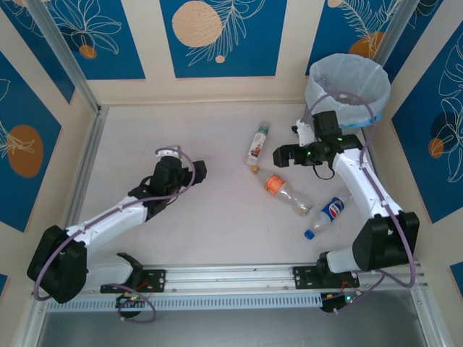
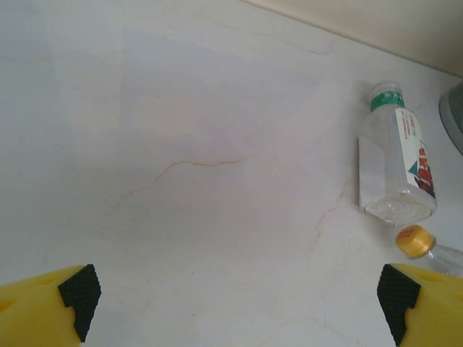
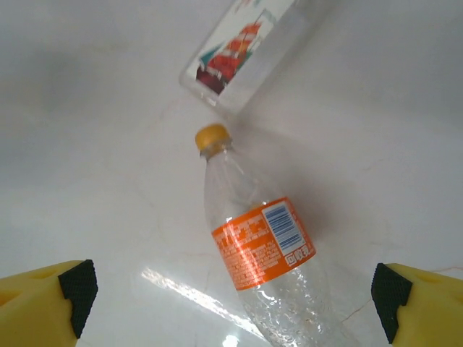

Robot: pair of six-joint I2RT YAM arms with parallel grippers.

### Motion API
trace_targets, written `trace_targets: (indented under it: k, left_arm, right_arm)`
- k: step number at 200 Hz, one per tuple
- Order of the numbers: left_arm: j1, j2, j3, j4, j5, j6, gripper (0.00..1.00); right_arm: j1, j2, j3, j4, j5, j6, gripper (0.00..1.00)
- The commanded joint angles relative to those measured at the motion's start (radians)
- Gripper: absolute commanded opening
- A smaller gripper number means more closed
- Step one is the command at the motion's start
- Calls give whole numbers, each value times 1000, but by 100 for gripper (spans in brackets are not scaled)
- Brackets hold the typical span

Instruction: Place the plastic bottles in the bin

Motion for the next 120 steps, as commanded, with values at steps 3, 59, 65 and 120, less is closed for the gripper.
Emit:
trace_targets:
  k: [3,59,65,120]
  left_arm:
    - [36,-51,-38,-1,4,-33,99]
    - [79,-126,-44,-91,-58,-38,99]
    - [83,-133,-44,-100,-66,-40,99]
    - [98,-161,-52,-148,-106,-55,99]
  right_arm:
    - [38,57,-12,-35,36,-133,98]
    - [144,297,52,-168,149,-360,99]
    - [153,320,53,-174,168,-374,100]
    - [199,437,48,-138,267,-422,100]
